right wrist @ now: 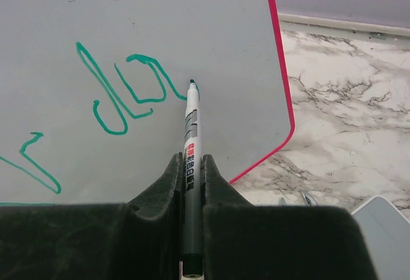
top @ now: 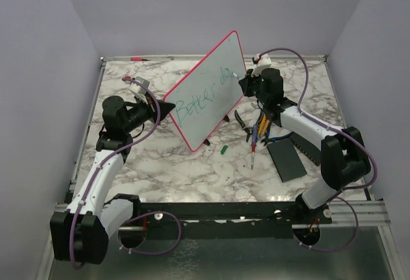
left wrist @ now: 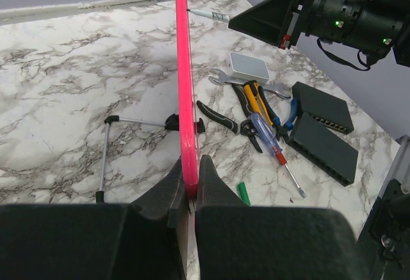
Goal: Write a sentence on the whiteboard
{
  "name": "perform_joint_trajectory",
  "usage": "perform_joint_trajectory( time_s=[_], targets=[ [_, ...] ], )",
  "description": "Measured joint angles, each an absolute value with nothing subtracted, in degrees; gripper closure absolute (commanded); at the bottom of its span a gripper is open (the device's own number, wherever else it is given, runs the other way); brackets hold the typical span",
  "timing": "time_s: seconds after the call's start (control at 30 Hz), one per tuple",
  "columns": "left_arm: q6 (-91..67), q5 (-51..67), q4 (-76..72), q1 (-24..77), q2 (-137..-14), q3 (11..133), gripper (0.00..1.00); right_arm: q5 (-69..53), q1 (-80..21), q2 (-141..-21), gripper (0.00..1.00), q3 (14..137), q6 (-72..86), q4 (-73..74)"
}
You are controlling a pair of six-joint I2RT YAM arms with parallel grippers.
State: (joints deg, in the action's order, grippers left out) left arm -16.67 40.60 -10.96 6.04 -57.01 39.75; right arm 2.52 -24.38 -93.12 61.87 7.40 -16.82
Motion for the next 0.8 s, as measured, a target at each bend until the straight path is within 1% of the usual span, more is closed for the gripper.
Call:
perform_joint_trajectory(
  time_s=[0.37, 0.8],
  targets=[
    [-16.64, 40.64, -10.96, 6.09, -56.99, 39.75, 1.00, 2.07, -24.38, -90.30, 0.99, 61.87, 7.38, -17.50],
    [-16.62, 40.64, -10.94, 6.11, -56.90, 39.75, 1.00, 1.41, -24.40, -90.72, 0.99, 64.60, 6.28, -18.41]
  ],
)
